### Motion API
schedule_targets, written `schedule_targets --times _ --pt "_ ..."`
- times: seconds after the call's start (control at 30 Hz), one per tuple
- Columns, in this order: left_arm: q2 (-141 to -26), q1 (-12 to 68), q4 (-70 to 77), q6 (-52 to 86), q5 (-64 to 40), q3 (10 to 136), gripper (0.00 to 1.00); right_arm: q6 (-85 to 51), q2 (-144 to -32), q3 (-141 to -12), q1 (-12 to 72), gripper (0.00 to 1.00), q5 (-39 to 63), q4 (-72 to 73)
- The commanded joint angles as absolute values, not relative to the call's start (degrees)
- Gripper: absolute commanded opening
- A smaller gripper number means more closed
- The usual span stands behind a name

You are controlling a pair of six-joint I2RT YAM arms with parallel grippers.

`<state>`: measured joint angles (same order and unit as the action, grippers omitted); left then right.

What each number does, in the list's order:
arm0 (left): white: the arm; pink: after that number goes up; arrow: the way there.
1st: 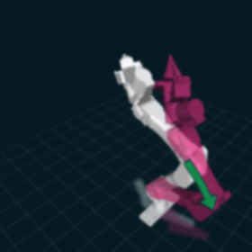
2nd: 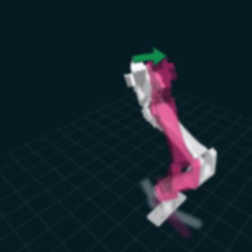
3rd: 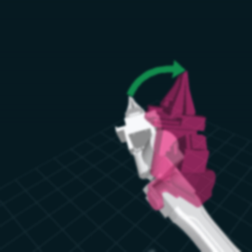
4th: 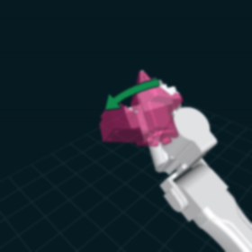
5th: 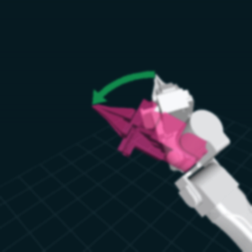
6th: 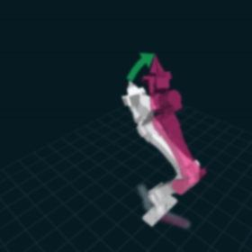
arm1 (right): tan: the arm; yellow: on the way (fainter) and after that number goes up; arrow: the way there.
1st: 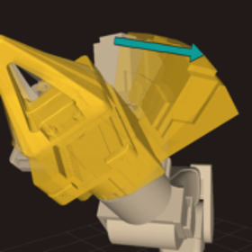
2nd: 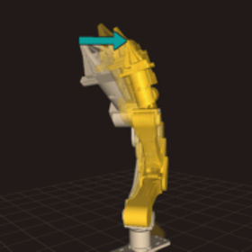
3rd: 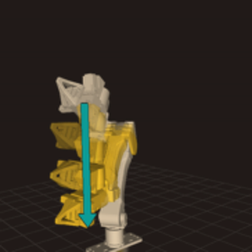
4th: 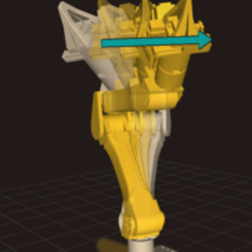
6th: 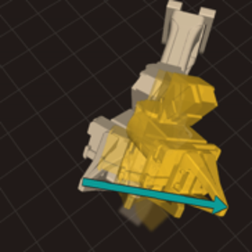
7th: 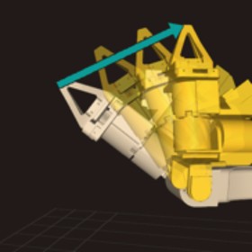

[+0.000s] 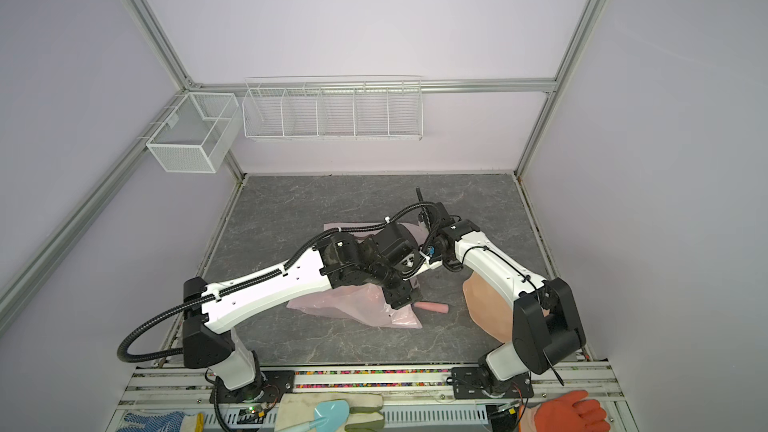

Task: Place the fruits into the plastic bag
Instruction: Pick up the plastic bag from the center of the table.

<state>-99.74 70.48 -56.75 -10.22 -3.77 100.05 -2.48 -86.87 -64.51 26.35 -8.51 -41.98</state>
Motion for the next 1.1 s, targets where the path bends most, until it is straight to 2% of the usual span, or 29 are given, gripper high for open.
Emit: schedule_targets --times 0.0,0.37,0.5,0.63,0.7,0.77,0.87,0.93,1.0,1.07 --pt "-101.7 71.5 -64.8 -17.3 -4.1 104.5 0.76 -0.4 -88.6 -66.0 25.2 0.95 -6.6 -40.7" --pt "-108.3 72.5 -73.1 -22.2 -3.6 106.7 0.74 0.9 -93.9 -68.3 23.4 0.96 -1.9 -39.2" --pt "-109.0 72.9 -73.3 -23.5 -3.3 105.8 0.71 1.4 -95.7 -68.7 23.2 0.96 -1.0 -38.9" --pt "-109.6 73.0 -73.2 -23.6 -3.0 105.1 0.64 1.7 -97.4 -69.9 23.1 0.98 -2.0 -39.3" --pt "-109.6 72.9 -73.1 -23.5 -2.8 104.8 0.58 1.5 -97.6 -70.6 23.2 0.98 -3.3 -39.6" --pt "-109.3 73.0 -72.8 -23.2 -2.9 104.2 0.45 1.2 -97.8 -71.4 23.2 0.99 -4.9 -40.4" --pt "-108.4 72.9 -71.6 -22.5 -2.8 102.6 0.2 0.9 -97.7 -72.4 23.1 0.99 -7.3 -41.8" --pt "-107.5 73.1 -70.8 -22.2 -3.2 101.4 0.08 0.7 -97.5 -72.4 23.1 0.99 -8.8 -42.3" --pt "-106.3 73.0 -70.3 -22.1 -3.8 100.5 0.0 0.6 -97.7 -72.2 23.2 0.98 -8.8 -42.0" --pt "-104.9 73.0 -69.1 -21.9 -4.6 99.3 0.0 0.2 -98.5 -72.2 23.1 0.99 -8.5 -42.0"
